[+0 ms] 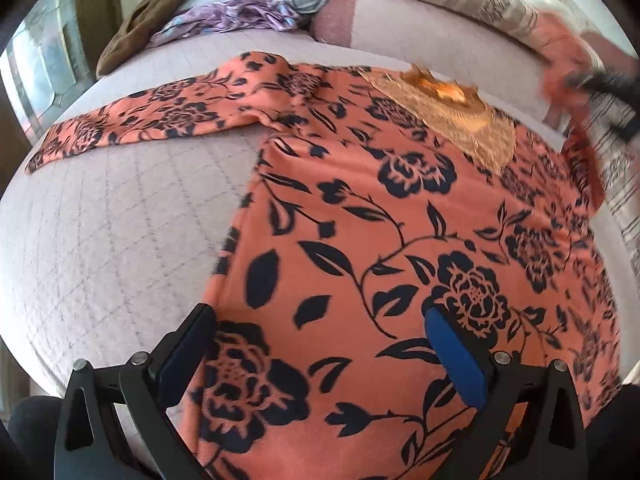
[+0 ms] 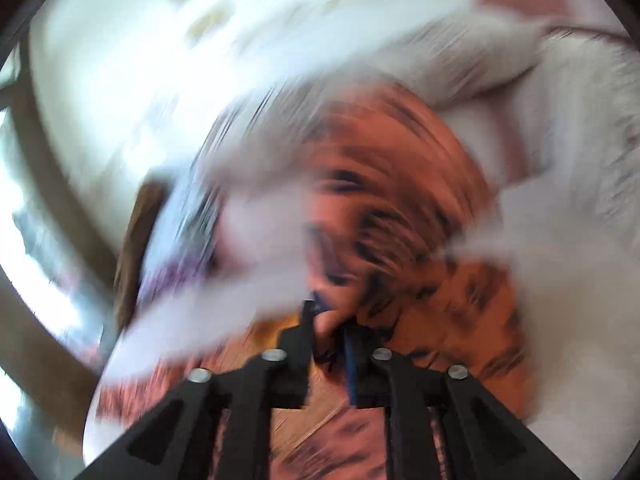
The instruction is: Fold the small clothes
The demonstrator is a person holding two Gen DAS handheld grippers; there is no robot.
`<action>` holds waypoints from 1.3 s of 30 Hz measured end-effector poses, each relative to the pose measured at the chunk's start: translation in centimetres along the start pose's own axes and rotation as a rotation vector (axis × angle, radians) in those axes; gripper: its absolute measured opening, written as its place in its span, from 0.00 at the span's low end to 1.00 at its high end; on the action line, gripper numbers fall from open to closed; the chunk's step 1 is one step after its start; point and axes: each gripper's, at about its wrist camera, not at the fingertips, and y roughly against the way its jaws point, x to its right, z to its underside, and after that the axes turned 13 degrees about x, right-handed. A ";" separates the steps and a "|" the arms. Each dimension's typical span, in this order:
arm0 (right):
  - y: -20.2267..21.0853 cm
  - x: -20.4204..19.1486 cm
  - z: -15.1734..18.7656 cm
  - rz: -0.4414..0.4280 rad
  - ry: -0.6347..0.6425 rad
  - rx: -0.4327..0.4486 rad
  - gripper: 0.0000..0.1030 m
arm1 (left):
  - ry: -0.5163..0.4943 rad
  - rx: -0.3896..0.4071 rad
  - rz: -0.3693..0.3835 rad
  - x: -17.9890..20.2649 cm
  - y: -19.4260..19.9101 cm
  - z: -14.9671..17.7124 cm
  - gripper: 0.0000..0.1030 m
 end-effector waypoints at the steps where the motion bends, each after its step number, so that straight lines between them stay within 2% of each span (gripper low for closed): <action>1: -2.0 -1.2 2.2 -0.025 0.002 -0.064 0.47 | 0.003 0.009 -0.024 -0.4 0.4 -0.4 1.00; 2: -4.9 -2.1 6.2 -0.022 0.014 -0.174 0.66 | 0.004 0.014 -0.029 -0.7 0.6 -0.7 1.00; 3: -5.7 -1.2 10.8 -0.008 0.019 -0.234 0.65 | 0.007 0.022 -0.024 -1.0 0.9 -1.2 1.00; 5: -7.3 0.5 13.3 0.017 -0.047 -0.317 0.64 | 0.023 0.052 -0.012 -1.6 1.6 -2.2 1.00; 7: -5.3 1.9 13.0 -0.008 -0.113 -0.249 0.64 | 0.062 0.077 0.019 -2.0 1.7 -3.4 1.00; 10: -2.4 3.8 9.7 -0.019 -0.163 -0.175 0.69 | 0.176 0.054 0.153 -1.3 -0.1 -6.1 1.00; 11: -1.7 2.6 9.9 -0.002 -0.153 -0.151 0.72 | 0.205 0.043 0.196 -0.9 -0.6 -6.9 1.00; 12: -0.9 3.9 10.4 0.007 -0.152 -0.135 0.74 | 0.243 0.028 0.256 -0.2 -1.7 -8.0 1.00; 14: 0.5 5.7 12.4 0.010 -0.139 -0.131 0.74 | 0.294 -0.007 0.309 1.1 -3.7 -9.7 1.00; 15: 2.3 6.0 16.5 0.025 -0.130 -0.143 0.74 | 0.319 -0.025 0.319 1.7 -4.9 -10.6 1.00; 17: 3.1 8.4 20.3 0.028 -0.177 -0.164 0.74 | 0.370 -0.068 0.341 2.5 -7.6 -12.4 1.00; 18: 3.2 9.0 23.0 0.010 -0.194 -0.147 0.74 | 0.389 -0.089 0.338 2.8 -9.0 -13.1 1.00; 19: 5.5 9.9 23.9 -0.004 -0.212 -0.119 0.74 | 0.403 -0.116 0.335 3.3 -10.7 -13.7 0.98; 20: 5.5 10.0 23.7 0.000 -0.217 -0.120 0.75 | 0.411 -0.131 0.328 3.5 -11.7 -14.1 0.95; 23: 6.4 10.0 23.8 0.006 -0.182 -0.117 0.76 | 0.402 -0.185 0.286 4.3 -14.5 -14.3 0.80; 24: 7.1 10.5 23.8 0.009 -0.172 -0.116 0.77 | 0.402 -0.210 0.273 4.3 -15.4 -14.1 0.70; 25: 7.2 10.5 24.0 0.011 -0.165 -0.115 0.77 | 0.403 -0.240 0.264 4.5 -16.1 -13.7 0.56; 26: 6.9 10.3 24.3 0.011 -0.165 -0.116 0.77 | 0.385 -0.241 0.235 4.6 -16.2 -13.6 0.47; 27: 6.7 10.2 24.4 0.012 -0.168 -0.117 0.77 | 0.347 -0.231 0.193 4.8 -16.3 -13.7 0.21; 28: 6.7 10.3 24.4 0.012 -0.170 -0.117 0.77 | 0.317 -0.236 0.174 5.0 -16.3 -13.8 0.07; 29: 6.1 9.7 25.3 0.014 -0.167 -0.118 0.77 | 0.317 -0.245 0.184 5.0 -16.4 -13.9 0.07; 31: 5.7 9.2 25.2 0.022 -0.157 -0.121 0.77 | 0.286 -0.193 0.175 5.1 -15.4 -14.9 0.05; 32: 5.6 8.9 25.2 0.027 -0.151 -0.124 0.77 | 0.242 -0.136 0.174 5.6 -14.3 -15.8 0.05; 33: 5.6 8.7 25.2 0.030 -0.145 -0.125 0.77 | 0.174 -0.050 0.181 6.5 -12.3 -17.1 0.05; 34: 5.5 8.6 25.2 0.031 -0.143 -0.125 0.77 | 0.133 0.003 0.187 7.1 -11.1 -17.8 0.05; 35: 5.4 8.5 25.3 0.031 -0.145 -0.124 0.77 | 0.057 0.104 0.193 8.2 -8.8 -18.9 0.05; 37: 5.2 8.2 25.5 0.030 -0.148 -0.125 0.77 | -0.019 0.209 0.184 8.8 -6.8 -19.8 0.05; 38: 5.1 8.0 25.5 0.031 -0.147 -0.125 0.77 | -0.034 0.228 0.167 8.5 -6.7 -19.9 0.05; 39: 5.1 8.0 25.5 0.032 -0.146 -0.125 0.77 | -0.031 0.189 0.157 8.2 -7.8 -19.7 0.05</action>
